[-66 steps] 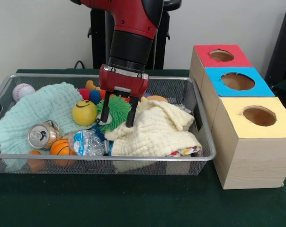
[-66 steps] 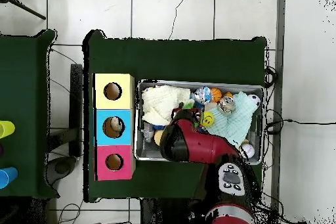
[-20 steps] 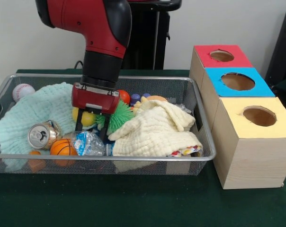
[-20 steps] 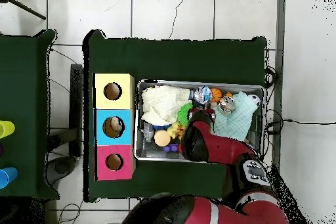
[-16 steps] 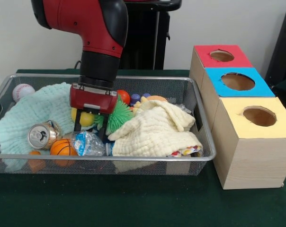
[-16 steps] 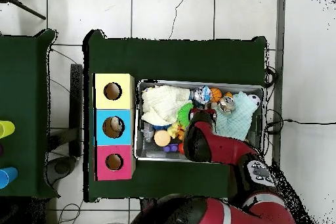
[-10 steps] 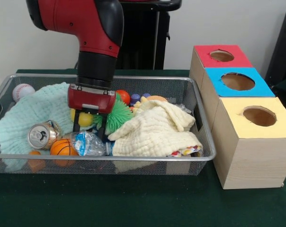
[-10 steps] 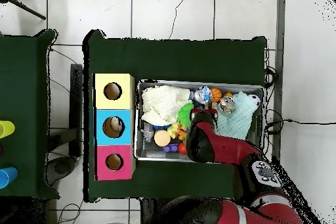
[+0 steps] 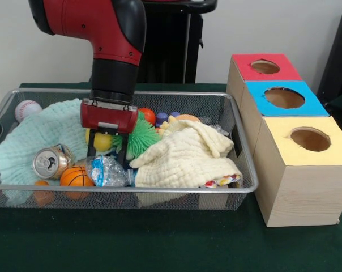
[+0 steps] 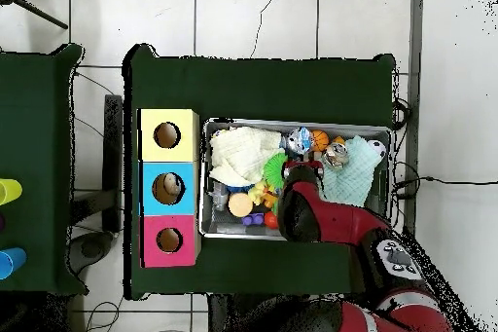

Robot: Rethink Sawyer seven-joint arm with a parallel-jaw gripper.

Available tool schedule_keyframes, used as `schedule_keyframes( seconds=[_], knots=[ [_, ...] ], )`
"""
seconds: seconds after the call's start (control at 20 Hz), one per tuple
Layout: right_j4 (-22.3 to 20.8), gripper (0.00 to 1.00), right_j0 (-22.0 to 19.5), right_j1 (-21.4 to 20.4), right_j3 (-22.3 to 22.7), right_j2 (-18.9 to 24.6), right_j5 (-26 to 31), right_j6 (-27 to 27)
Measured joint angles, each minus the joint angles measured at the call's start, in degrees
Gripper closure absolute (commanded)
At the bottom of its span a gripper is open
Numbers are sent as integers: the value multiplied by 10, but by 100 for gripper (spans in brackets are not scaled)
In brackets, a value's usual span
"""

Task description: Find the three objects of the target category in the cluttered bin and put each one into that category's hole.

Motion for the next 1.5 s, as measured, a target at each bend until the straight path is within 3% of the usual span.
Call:
schedule_keyframes(
  seconds=[0.1,0.15,0.7,1.05,1.3,1.5],
  knots=[
    [-7,0,-5,-1,1,5,-2,0],
    [-19,100,-16,-3,4,15,-3,0],
    [-50,100,-45,-9,17,42,-18,1],
    [-49,100,-38,-17,26,40,-23,1],
    [-13,100,19,-48,35,3,-24,1],
    [43,100,114,-79,36,-51,-24,1]
  ],
)
